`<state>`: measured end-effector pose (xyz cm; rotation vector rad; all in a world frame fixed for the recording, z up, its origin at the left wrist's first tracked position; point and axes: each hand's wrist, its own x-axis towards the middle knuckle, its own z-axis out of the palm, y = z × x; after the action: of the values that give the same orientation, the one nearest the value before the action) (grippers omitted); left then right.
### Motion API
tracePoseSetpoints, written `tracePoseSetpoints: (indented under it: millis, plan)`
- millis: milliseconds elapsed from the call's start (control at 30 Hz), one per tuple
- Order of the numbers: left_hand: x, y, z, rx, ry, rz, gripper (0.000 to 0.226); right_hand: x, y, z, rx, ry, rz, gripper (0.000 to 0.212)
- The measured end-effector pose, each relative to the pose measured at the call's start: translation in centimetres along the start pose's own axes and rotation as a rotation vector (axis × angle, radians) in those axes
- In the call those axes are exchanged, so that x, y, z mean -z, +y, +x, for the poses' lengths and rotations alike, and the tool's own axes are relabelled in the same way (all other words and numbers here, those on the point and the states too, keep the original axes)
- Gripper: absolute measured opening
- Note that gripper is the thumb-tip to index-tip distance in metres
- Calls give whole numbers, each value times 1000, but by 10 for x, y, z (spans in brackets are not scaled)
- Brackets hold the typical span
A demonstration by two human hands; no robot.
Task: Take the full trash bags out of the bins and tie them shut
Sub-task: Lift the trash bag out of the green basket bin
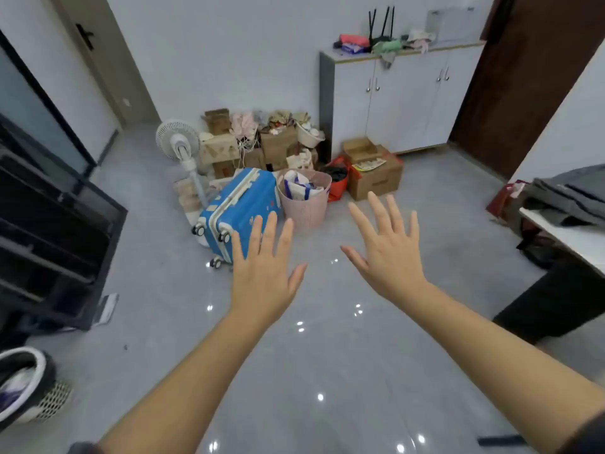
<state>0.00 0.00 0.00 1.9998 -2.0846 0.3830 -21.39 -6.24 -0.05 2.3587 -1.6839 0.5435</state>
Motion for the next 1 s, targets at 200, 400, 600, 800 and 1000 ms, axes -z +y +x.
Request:
tracePoseSetpoints:
  millis: [200,400,600,800,1000]
  plan:
    - [-31,-65,-75,47,-130,-1,68,-45,-90,-37,43,-158,-2,66]
    - [-37,-161,-140,119,-221,-30,67,-76,-206,-67,30,-223,66,64]
    - [-38,-250,-180,184,-271,-35,66,-93,-303,-71,47,-310,64,66]
    - [-56,-322,-189,234,-302,-27,66,-127,-365,-49,123,-368,88,63]
    - [-90,-410,-172,269,-336,-5,67,-180,-431,-1,169,-438,90,62]
